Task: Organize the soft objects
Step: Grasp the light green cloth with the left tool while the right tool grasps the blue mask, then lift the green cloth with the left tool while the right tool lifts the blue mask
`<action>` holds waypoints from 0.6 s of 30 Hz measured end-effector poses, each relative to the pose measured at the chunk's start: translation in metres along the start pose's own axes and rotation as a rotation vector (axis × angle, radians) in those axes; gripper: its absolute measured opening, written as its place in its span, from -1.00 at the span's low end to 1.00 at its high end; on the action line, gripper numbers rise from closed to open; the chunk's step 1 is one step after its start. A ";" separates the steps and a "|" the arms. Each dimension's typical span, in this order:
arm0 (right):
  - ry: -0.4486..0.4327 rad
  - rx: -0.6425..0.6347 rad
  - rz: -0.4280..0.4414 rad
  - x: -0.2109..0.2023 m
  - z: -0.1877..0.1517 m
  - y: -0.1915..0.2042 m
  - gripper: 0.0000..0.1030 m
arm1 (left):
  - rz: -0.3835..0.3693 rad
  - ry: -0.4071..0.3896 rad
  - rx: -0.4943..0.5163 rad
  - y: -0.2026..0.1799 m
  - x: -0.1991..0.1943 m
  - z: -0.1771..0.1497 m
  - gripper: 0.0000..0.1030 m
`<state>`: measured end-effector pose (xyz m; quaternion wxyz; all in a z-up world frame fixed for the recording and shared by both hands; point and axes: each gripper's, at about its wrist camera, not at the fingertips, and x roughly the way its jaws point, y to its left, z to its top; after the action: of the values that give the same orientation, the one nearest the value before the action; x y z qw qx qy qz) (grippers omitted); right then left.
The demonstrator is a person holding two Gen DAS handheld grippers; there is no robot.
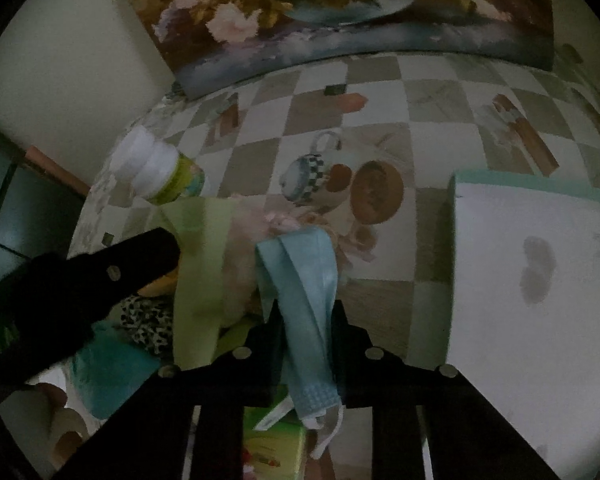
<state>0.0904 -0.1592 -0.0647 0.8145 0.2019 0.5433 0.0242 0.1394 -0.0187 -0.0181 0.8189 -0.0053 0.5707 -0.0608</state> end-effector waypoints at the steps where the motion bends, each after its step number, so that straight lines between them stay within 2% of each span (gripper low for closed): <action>1: 0.003 0.006 -0.002 0.000 0.000 -0.003 -0.59 | 0.001 0.005 0.009 -0.002 0.002 -0.001 0.98; 9: 0.012 0.051 0.000 0.000 -0.002 -0.016 -0.60 | 0.022 0.046 0.047 -0.012 0.016 -0.009 0.76; 13: 0.018 0.059 -0.003 0.002 -0.002 -0.018 -0.60 | 0.027 0.058 0.043 -0.012 0.022 -0.010 0.47; 15: 0.018 0.063 -0.002 0.002 -0.002 -0.017 -0.60 | 0.026 0.058 0.035 -0.010 0.023 -0.010 0.24; 17: 0.017 0.066 -0.003 0.002 -0.002 -0.018 -0.60 | 0.004 0.070 0.021 -0.007 0.025 -0.010 -0.21; 18: 0.017 0.069 -0.003 0.002 -0.003 -0.019 -0.60 | -0.012 0.077 0.011 -0.005 0.026 -0.010 -0.26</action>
<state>0.0855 -0.1750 -0.0737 0.8025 0.2286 0.5511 0.0060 0.1382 -0.0262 -0.0456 0.7960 -0.0018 0.6014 -0.0693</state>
